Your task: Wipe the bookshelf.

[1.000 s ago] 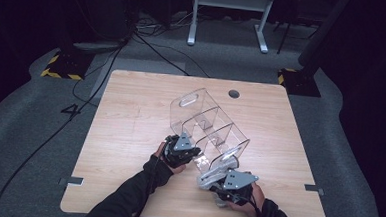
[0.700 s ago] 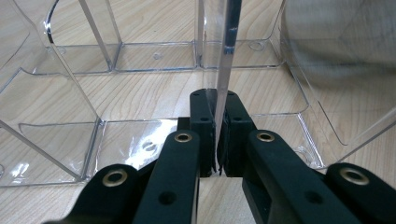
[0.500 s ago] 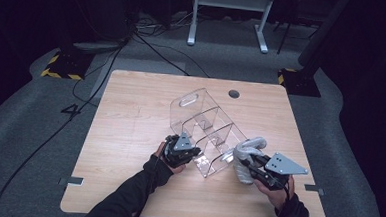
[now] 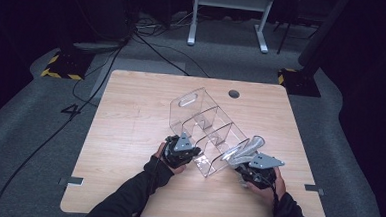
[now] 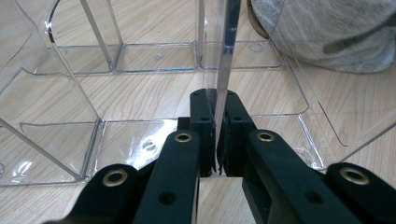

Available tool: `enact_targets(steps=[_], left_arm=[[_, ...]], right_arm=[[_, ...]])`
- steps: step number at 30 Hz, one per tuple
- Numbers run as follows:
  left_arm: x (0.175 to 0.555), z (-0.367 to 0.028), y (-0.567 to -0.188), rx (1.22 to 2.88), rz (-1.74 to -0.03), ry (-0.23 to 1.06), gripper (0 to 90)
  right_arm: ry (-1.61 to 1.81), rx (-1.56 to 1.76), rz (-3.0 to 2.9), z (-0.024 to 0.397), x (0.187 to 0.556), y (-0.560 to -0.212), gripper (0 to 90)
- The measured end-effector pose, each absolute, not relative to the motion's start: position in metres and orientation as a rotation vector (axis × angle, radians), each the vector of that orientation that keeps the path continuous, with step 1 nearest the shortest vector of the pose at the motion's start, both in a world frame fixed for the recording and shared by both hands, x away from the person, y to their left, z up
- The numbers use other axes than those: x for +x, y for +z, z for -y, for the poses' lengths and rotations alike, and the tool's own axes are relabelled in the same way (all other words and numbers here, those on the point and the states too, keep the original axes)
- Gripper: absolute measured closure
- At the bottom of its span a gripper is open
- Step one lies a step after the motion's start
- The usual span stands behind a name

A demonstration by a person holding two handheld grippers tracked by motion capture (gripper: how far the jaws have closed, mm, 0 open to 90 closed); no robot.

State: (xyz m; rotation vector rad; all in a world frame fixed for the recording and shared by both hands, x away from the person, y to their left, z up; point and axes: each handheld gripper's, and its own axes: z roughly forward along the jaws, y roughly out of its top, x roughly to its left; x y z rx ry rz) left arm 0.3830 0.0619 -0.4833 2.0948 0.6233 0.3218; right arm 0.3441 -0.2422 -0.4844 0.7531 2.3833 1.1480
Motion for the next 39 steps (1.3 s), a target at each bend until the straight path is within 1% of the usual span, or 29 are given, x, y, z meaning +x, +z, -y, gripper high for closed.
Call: enact_targets(steps=[3, 5, 7, 9, 14, 19, 22, 24, 26, 28, 34, 36, 39], left_arm=[[0.382, -0.061, -0.484, 2.089, -0.635, 0.321, 86.4], [0.381, -0.061, -0.484, 2.089, -0.633, 0.323, 86.3], [0.381, -0.061, -0.484, 2.089, -0.629, 0.322, 86.3], [0.382, -0.061, -0.484, 2.089, -0.626, 0.318, 86.2], [0.381, -0.061, -0.484, 2.085, -0.629, 0.318, 86.2], [0.382, -0.061, -0.484, 2.085, -0.622, 0.312, 86.2], [0.383, -0.061, -0.484, 2.085, -0.618, 0.308, 86.1], [0.383, -0.061, -0.484, 2.088, -0.617, 0.309, 86.0], [0.383, -0.061, -0.484, 2.089, -0.611, 0.310, 86.0], [0.383, -0.062, -0.484, 2.089, -0.608, 0.311, 85.9], [0.382, -0.061, -0.484, 2.090, -0.610, 0.316, 85.9], [0.382, -0.060, -0.484, 2.095, -0.609, 0.322, 85.9], [0.380, -0.059, -0.483, 2.102, -0.609, 0.327, 85.8]], right_arm=[[1.189, 0.656, -2.394, 0.236, 0.336, -0.481, 74.9], [1.236, 0.549, -2.413, 0.223, 0.323, -0.476, 74.9], [1.242, 0.524, -2.419, 0.219, 0.320, -0.476, 74.9], [1.269, 0.448, -2.455, 0.204, 0.310, -0.475, 74.9], [1.210, 0.332, -2.499, 0.183, 0.298, -0.482, 74.9], [1.234, 0.418, -2.459, 0.199, 0.308, -0.478, 75.0], [1.271, 0.518, -2.390, 0.219, 0.318, -0.469, 75.0], [1.246, 0.600, -2.334, 0.237, 0.327, -0.469, 75.0], [1.232, 0.618, -2.325, 0.240, 0.329, -0.471, 75.1], [1.205, 0.713, -2.291, 0.253, 0.339, -0.473, 75.1], [1.153, 0.789, -2.216, 0.265, 0.345, -0.469, 75.1], [1.172, 0.838, -2.175, 0.271, 0.345, -0.462, 75.1], [1.267, 0.835, -2.099, 0.278, 0.338, -0.443, 75.2]])
